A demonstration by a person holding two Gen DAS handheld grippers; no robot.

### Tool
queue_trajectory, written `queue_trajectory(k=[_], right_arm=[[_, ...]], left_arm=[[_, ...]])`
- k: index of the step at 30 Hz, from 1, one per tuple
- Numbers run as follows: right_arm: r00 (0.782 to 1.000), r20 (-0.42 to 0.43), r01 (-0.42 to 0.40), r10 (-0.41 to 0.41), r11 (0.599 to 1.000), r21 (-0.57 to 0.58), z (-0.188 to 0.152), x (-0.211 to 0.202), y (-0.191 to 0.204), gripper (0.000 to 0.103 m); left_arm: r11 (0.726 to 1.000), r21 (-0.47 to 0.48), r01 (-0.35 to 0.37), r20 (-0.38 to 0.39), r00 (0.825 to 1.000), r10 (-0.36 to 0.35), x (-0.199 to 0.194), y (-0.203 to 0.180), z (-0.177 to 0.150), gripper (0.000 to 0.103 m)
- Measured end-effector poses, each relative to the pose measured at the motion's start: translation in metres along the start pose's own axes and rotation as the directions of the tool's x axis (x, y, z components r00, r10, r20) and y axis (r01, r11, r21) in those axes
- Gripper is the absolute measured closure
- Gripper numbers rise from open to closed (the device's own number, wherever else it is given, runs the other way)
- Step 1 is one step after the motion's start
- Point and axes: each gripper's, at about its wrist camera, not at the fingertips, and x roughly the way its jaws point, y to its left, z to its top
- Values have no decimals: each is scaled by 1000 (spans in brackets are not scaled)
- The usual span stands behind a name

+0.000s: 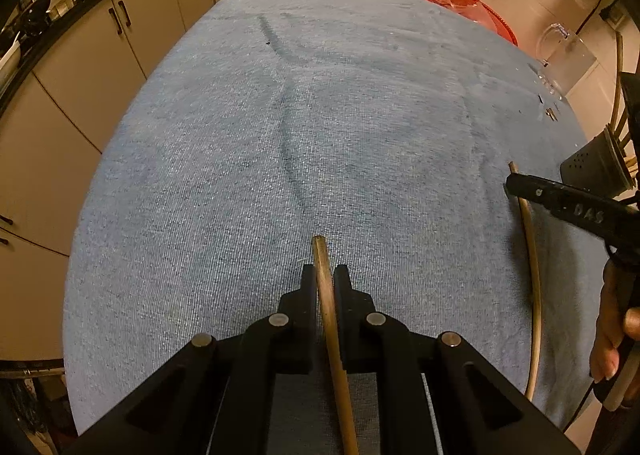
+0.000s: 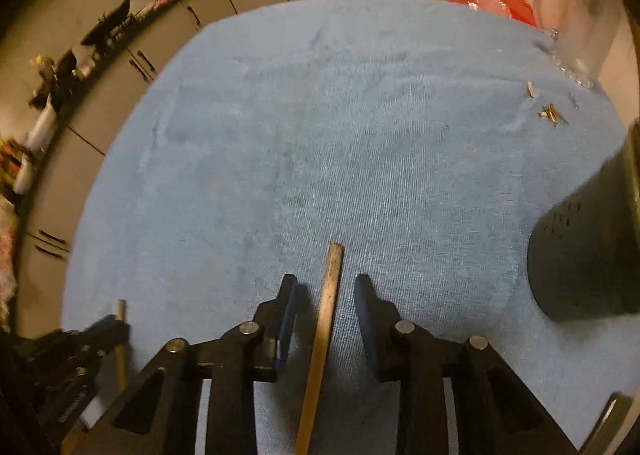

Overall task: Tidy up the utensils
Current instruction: 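Grasp a chopstick on the towel with each tool, then lift the held chopsticks upright and carry both tools toward the black holder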

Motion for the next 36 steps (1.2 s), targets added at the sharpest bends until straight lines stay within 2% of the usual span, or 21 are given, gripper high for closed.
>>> queue_trajectory(k=[2, 4, 7, 10, 12, 14, 17, 18, 20, 21, 23, 24, 25, 26, 27, 28, 31, 33, 36], right_arm=[[999, 3, 53, -53, 996, -73, -1, 2, 13, 86], [998, 11, 67, -66, 990, -124, -2, 2, 23, 93], [1000, 17, 24, -22, 995, -102, -2, -1, 23, 96], [993, 111, -30, 38, 997, -72, -5, -28, 21, 96], [973, 212, -83, 95, 994, -68, -11, -61, 20, 96], [943, 307, -114, 132, 991, -76, -18, -90, 20, 96], [869, 468, -120, 158, 987, -110, -34, -137, 24, 96], [852, 497, -123, 164, 986, -116, -39, -145, 26, 96], [792, 585, -123, 175, 984, -129, -54, -170, 28, 96], [769, 614, -119, 175, 984, -132, -61, -179, 30, 96], [704, 687, -112, 177, 984, -138, -75, -197, 34, 96], [684, 708, -111, 178, 984, -140, -79, -199, 35, 96], [652, 737, -104, 178, 984, -145, -85, -202, 35, 96], [640, 751, -89, 162, 987, -136, -89, -201, 38, 96], [640, 752, -83, 154, 988, -132, -89, -199, 44, 95], [658, 735, -98, 164, 986, -132, -87, -194, 44, 96], [666, 723, -145, 184, 983, -116, -90, -188, 40, 95], [667, 725, -132, 172, 985, -112, -92, -185, 34, 95], [684, 713, -131, 158, 987, -93, -89, -172, 28, 96]], left_arm=[[1000, -8, -3, -7, 1000, 3, 3, -3, 5, 92], [1000, 5, -12, 0, 1000, 12, 3, -7, 7, 94], [1000, 4, 14, 15, 1000, -15, 4, -12, 16, 95], [999, 7, 41, 53, 998, -41, -9, -12, 24, 95], [998, 13, 59, 106, 993, -60, -26, -13, 28, 95], [997, 13, 77, 186, 979, -78, -52, -12, 30, 95], [994, 19, 107, 281, 954, -108, -86, -12, 31, 95], [994, 23, 111, 305, 945, -113, -95, -11, 31, 95], [992, 32, 119, 368, 922, -122, -117, -14, 29, 95], [992, 33, 120, 385, 914, -124, -122, -16, 29, 95], [992, 46, 120, 437, 890, -128, -137, -22, 25, 95], [992, 49, 118, 453, 882, -127, -139, -22, 22, 95], [992, 52, 111, 473, 873, -123, -144, -23, 22, 95], [993, 59, 102, 486, 866, -118, -147, -26, 20, 95], [993, 66, 98, 488, 865, -117, -147, -33, 19, 95], [993, 68, 97, 484, 867, -117, -149, -31, 16, 95], [994, 72, 86, 478, 871, -110, -146, -36, 14, 95], [994, 67, 82, 480, 871, -104, -148, -36, 11, 95], [994, 62, 85, 478, 872, -104, -149, -36, 12, 95]])
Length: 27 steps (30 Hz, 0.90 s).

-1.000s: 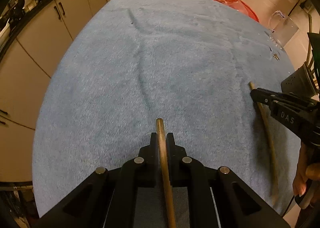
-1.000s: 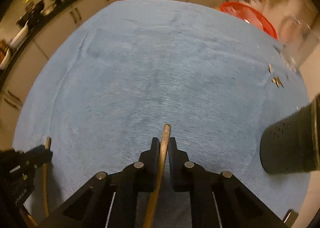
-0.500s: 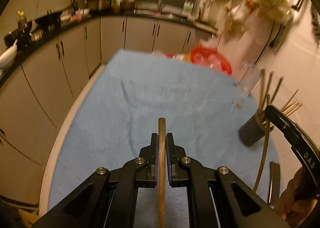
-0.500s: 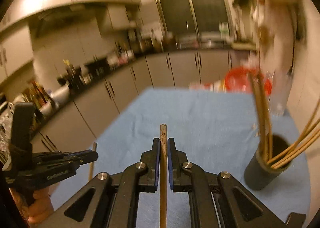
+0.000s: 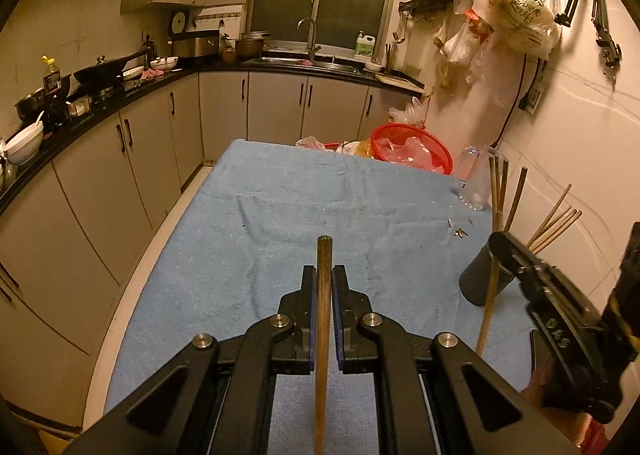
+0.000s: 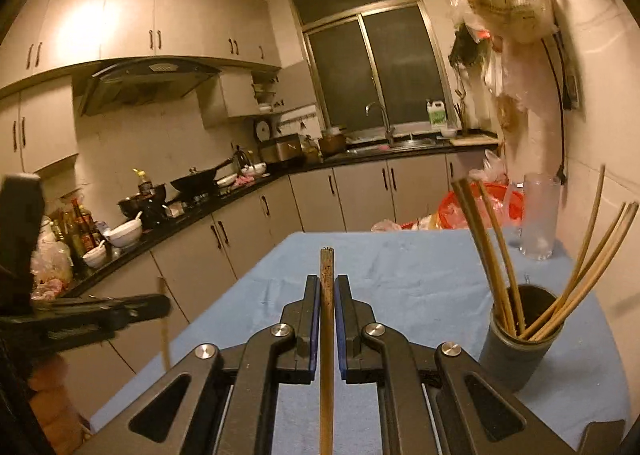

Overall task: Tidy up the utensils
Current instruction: 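Lift the held chopsticks upright and carry both tools toward the black holder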

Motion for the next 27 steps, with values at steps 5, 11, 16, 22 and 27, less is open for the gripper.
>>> queue_trajectory(k=[5, 11, 16, 22, 27], right_arm=[[998, 62, 29, -30, 999, 17, -3, -1, -7, 96], [991, 98, 90, -91, 996, 19, -17, -3, -9, 96], [981, 154, 122, -119, 993, -6, -24, -23, -5, 96], [975, 186, 128, -123, 992, -12, -36, -52, -1, 96], [973, 214, 105, -90, 993, -58, -39, -78, 14, 95]], left_arm=[[1000, -8, 2, -3, 1000, -2, 2, 1, 0, 95], [1000, -7, 9, -1, 1000, -9, 1, 3, -1, 95], [1000, -13, 11, -7, 1000, -11, 4, 5, -2, 95], [1000, -8, 14, -14, 1000, -14, 4, 4, -4, 95], [1000, -2, 15, -16, 1000, -15, 2, 2, -7, 95]])
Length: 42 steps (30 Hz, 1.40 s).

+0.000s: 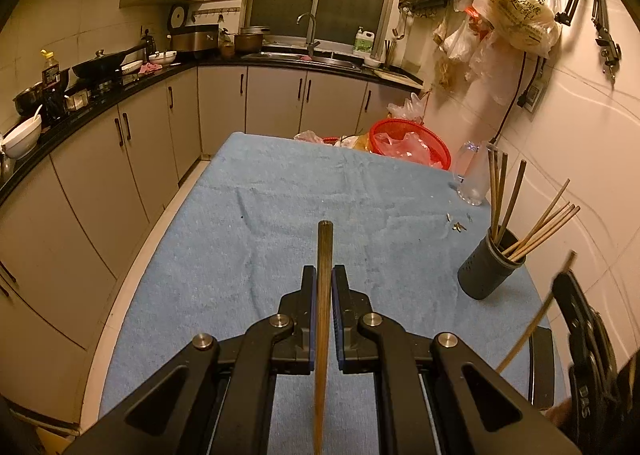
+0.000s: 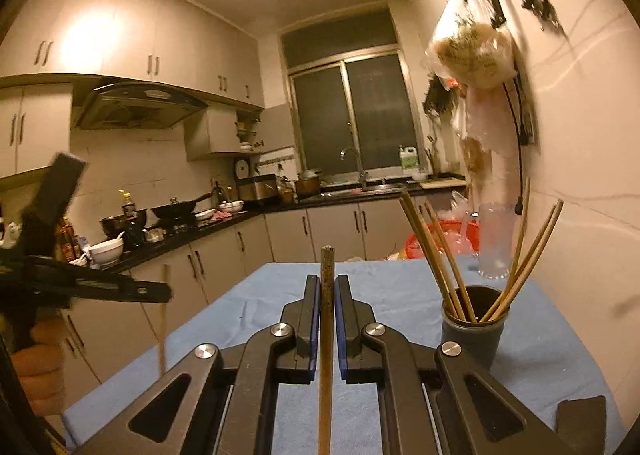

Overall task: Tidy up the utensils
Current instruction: 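Lift the held chopsticks upright and carry both tools toward the black holder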

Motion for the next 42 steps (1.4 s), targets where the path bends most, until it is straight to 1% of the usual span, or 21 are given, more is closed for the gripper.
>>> queue_trajectory(k=[3, 6, 10, 18, 22, 29, 36, 42], right_arm=[[1000, 9, -18, 19, 999, -34, 0, -16, 7, 96], [999, -2, -32, 32, 999, -29, 5, -22, 6, 96], [999, -13, -43, 43, 999, 17, 15, -22, -9, 96], [999, -20, -27, 30, 993, 118, 36, -20, -40, 96], [1000, -11, -15, 17, 992, 126, 43, -22, -47, 96], [999, 20, 26, -30, 988, 154, 61, -27, -67, 96], [996, 45, 64, -73, 982, 180, 75, -31, -86, 96], [993, 69, 79, -93, 980, 184, 85, -36, -93, 95]], left_arm=[[1000, 6, 5, 2, 1000, -5, -4, -1, -1, 95], [1000, 5, 19, 2, 1000, -19, -9, -1, -1, 95], [999, 17, 27, 12, 1000, -27, -19, -5, 0, 95], [999, 40, 36, 55, 998, -39, -38, -12, 8, 95], [998, 52, 47, 59, 997, -50, -41, -17, 12, 95], [995, 76, 71, 71, 995, -76, -49, -26, 20, 95], [991, 92, 100, 62, 992, -106, -50, -38, 28, 95], [985, 114, 130, 62, 989, -138, -54, -51, 34, 95]])
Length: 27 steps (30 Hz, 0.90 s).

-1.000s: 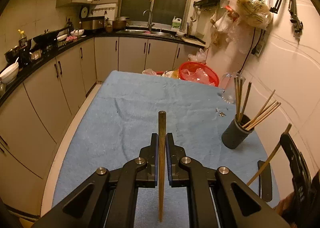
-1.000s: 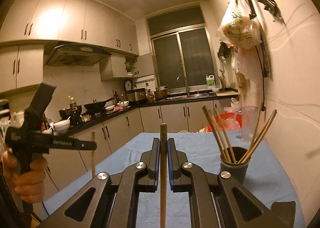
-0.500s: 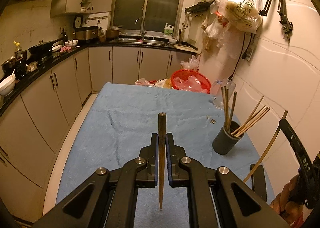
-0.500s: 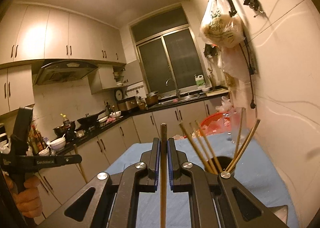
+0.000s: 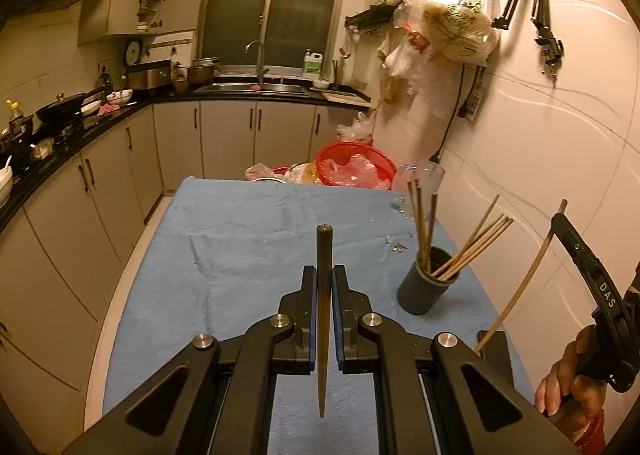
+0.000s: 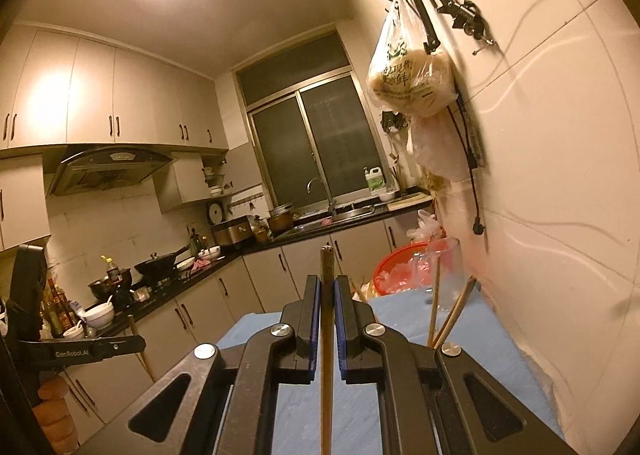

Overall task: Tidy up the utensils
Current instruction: 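Lift the held chopsticks upright and carry both tools toward the black holder, then lower the chopsticks into the holder and open both tools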

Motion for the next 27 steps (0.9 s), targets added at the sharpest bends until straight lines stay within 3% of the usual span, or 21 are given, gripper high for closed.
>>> queue_trajectory(k=[13, 27], right_arm=[[998, 55, 29, -27, 999, -25, 25, -13, -9, 96], [997, 62, 46, -49, 998, 47, 47, -3, -38, 96]], left_arm=[[996, 54, 67, 18, 998, -68, -8, -36, 27, 95], [986, 72, 147, 16, 989, -149, 3, -74, 57, 95]])
